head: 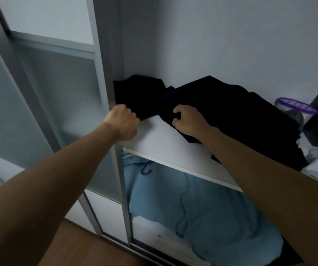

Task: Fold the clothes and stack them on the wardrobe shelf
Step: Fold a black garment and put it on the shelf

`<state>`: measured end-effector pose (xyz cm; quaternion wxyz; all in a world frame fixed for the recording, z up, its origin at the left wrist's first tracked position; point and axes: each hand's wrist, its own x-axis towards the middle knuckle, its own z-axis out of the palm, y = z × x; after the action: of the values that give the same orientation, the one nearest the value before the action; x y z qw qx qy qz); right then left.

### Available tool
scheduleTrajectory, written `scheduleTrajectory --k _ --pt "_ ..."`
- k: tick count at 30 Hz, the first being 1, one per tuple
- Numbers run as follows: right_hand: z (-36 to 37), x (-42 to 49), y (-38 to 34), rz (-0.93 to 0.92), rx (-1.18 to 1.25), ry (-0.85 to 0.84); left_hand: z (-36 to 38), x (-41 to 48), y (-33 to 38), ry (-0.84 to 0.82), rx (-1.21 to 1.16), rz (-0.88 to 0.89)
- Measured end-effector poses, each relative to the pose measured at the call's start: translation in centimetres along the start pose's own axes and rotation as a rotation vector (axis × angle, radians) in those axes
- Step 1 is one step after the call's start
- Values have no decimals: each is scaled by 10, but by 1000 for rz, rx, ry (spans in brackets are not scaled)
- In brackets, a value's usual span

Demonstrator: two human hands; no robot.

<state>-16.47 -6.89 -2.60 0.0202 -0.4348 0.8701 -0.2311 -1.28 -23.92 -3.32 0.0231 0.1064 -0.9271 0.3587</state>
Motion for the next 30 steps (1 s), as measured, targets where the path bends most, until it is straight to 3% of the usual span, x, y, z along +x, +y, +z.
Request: scheduleTrajectory --k 7,12,16,21,24,26,28,30 --pt "39 53 -42 -21 -24 -55 48 -13 -55 -68 -28 -54" --pt "59 97 -59 -76 -369 -100 75 -17 -86 -169 -7 -130" --pt "70 126 -47 -20 -699 -208 88 -15 -101 -252 -22 -169" --pt "72 155 -17 -2 -816 -157 104 -9 -115 -317 -88 -224" --pt "68 167 0 -30 -723 -33 123 3 -99 -370 -452 -368" --pt "60 167 3 -63 -593 122 133 11 -80 -398 -839 -506" --pt "47 162 -1 -126 -463 296 135 25 -69 -469 -1519 -681" --pt "30 150 -6 -191 -362 343 133 40 -68 -596 -2100 -807"
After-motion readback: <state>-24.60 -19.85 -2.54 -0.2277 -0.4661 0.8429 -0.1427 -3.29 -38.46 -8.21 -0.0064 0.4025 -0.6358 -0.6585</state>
